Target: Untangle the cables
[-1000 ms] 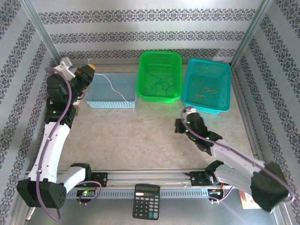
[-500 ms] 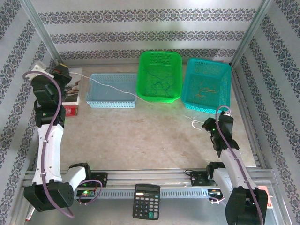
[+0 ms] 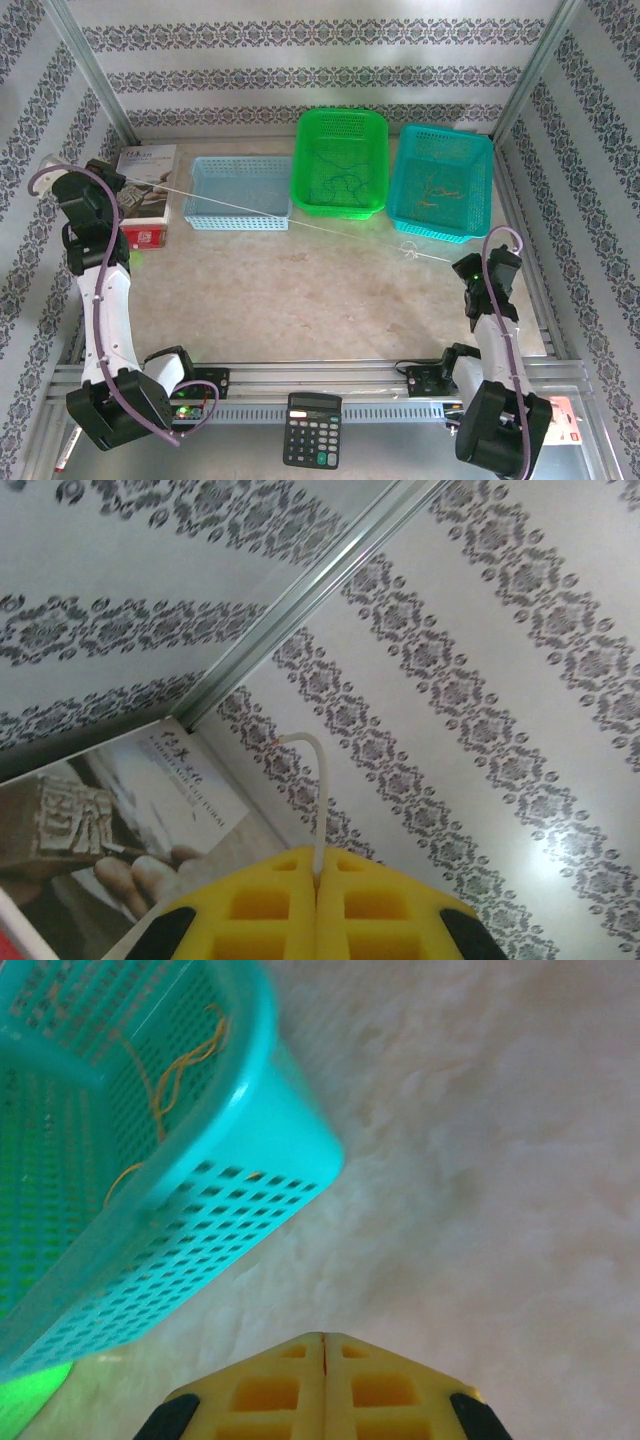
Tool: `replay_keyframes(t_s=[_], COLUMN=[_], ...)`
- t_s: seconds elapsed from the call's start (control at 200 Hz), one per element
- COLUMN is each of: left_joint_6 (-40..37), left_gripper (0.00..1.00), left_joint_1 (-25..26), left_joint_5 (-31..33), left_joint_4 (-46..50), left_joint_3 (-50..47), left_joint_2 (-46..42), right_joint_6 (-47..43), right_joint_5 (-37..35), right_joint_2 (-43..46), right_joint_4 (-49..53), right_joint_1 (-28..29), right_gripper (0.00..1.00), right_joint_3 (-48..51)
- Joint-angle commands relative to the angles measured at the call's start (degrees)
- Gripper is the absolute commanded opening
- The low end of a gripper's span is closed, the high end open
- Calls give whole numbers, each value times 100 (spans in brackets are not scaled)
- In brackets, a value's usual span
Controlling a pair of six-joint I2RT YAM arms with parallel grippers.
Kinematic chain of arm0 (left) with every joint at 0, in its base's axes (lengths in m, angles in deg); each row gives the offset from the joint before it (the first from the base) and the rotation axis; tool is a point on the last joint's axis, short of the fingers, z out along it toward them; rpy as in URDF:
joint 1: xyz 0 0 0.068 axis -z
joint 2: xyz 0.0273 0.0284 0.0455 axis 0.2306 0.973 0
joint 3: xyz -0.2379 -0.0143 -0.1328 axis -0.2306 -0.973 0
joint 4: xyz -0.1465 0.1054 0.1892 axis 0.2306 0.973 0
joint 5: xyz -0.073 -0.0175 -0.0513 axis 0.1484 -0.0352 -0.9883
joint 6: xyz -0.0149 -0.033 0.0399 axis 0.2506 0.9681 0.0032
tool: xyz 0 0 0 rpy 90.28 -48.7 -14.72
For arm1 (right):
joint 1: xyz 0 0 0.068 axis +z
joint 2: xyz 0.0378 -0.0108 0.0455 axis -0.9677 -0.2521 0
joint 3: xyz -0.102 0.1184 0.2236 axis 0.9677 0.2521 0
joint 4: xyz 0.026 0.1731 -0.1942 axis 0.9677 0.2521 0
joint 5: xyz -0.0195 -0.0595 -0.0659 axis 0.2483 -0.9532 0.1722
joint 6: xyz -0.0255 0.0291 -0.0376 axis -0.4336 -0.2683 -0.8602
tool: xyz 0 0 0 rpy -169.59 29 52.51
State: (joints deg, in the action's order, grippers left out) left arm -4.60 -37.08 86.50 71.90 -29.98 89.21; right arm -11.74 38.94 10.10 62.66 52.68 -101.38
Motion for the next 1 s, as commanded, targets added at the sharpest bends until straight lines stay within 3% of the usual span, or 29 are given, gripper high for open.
replay_keyframes(t_s=[0.0,0.15,0.28,0.35,0.52,0.664,0.804,0.994], left_joint_6=[-41,-128,-180,-231,-249,-281,-259,-410], left_gripper=[0,0,0,0,0,0,0,0], left_joint_1=[-225,-230,-236,-213,-91,148,513,1319], left_joint_5=[587,477,-461,-1204,-2636,-3153,-3290,-3058], left_joint_4=[-449,-503,-945,-1091,-871,-605,-415,-37], left_joint_3=[-38,-75,-139,-100,-112,-262,-392,-280], left_joint_2=[-46,-46,29,80,45,-176,-323,-423], right_joint_6=[87,255,188,129,145,-17,-236,-689], right_joint_5=[-293,60,895,1071,726,902,452,-134], right_joint_2=[-49,-67,-163,-21,557,453,-44,-1724], right_joint_4=[-46,-261,-562,-549,-357,-385,-444,-697], right_joint_1=[-591,-1101,-567,49,1551,2462,3860,5785], right_gripper=[0,0,0,0,0,0,0,36], right_joint_3=[143,210,70,-9,34,-56,-346,-1542])
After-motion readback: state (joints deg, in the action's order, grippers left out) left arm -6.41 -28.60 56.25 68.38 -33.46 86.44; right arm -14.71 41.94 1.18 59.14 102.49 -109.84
